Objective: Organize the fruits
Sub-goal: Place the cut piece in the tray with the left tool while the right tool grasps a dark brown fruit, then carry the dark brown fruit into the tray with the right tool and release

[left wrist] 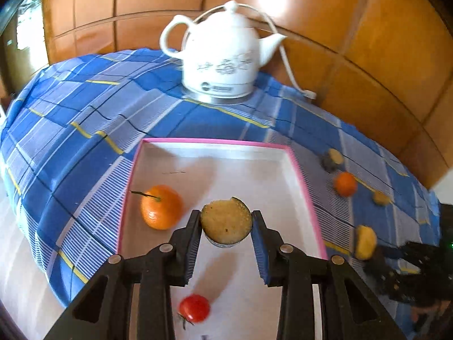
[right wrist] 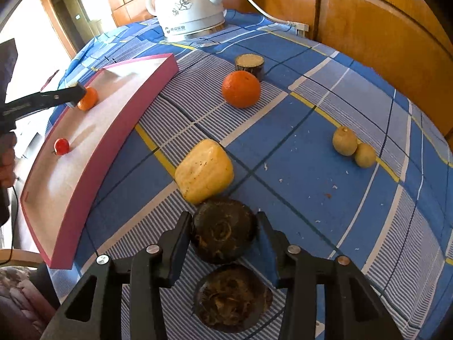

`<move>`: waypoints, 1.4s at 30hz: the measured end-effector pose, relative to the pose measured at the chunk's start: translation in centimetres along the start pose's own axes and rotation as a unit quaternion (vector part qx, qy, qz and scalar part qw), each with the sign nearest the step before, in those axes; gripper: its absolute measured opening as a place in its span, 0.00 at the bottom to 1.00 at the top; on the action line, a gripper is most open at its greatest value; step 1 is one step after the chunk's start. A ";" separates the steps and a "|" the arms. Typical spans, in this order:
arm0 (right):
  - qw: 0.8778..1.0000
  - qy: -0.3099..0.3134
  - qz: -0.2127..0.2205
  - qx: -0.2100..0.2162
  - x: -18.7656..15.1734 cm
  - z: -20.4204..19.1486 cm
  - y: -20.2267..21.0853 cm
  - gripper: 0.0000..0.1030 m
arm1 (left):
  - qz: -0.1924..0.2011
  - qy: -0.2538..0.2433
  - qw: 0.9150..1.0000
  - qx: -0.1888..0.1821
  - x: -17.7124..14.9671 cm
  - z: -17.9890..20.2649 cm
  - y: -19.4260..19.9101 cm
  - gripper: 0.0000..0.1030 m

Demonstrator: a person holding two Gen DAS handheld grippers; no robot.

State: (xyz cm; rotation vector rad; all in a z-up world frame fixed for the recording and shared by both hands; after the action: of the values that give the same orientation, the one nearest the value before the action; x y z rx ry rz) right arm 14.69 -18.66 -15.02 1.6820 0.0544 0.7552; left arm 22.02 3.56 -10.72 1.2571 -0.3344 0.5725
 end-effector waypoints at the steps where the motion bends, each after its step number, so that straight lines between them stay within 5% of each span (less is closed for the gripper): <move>1: 1.000 0.000 0.000 0.001 0.0 0.0 0.0 0.44 | 0.003 0.004 1.000 0.004 0.1 -0.2 -0.1 0.47; 3: 1.000 0.002 -0.001 -0.001 0.0 0.0 0.0 0.44 | 0.016 0.012 1.000 0.012 0.1 -0.4 0.3 0.59; 10: 1.000 0.010 -0.002 -0.011 0.0 -0.1 0.1 0.44 | 0.042 -0.011 0.999 0.033 -1.6 0.5 3.0 0.59; 20: 0.999 0.029 -0.007 -0.024 -0.2 -0.7 0.2 0.44 | 0.071 -0.036 0.997 0.015 -4.1 2.9 7.3 0.62; 42: 0.996 0.072 0.041 0.023 1.0 -4.0 3.1 0.44 | 0.068 -0.032 0.997 0.028 -6.6 1.4 8.4 0.69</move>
State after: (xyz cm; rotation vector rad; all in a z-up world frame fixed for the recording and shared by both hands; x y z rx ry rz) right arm 12.35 -15.65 -11.56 1.6785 0.1054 0.9420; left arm 11.93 2.39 -7.15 1.3155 -0.4623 0.6625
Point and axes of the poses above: each gripper's, at about its wrist camera, not at the fingertips, and y roughly against the way its jaws point, z to its right, x to its top, the point moved 10 cm from there along -y, roughly the way its jaws point, and after that the axes turned 12 degrees about y, right-handed, at the moved point
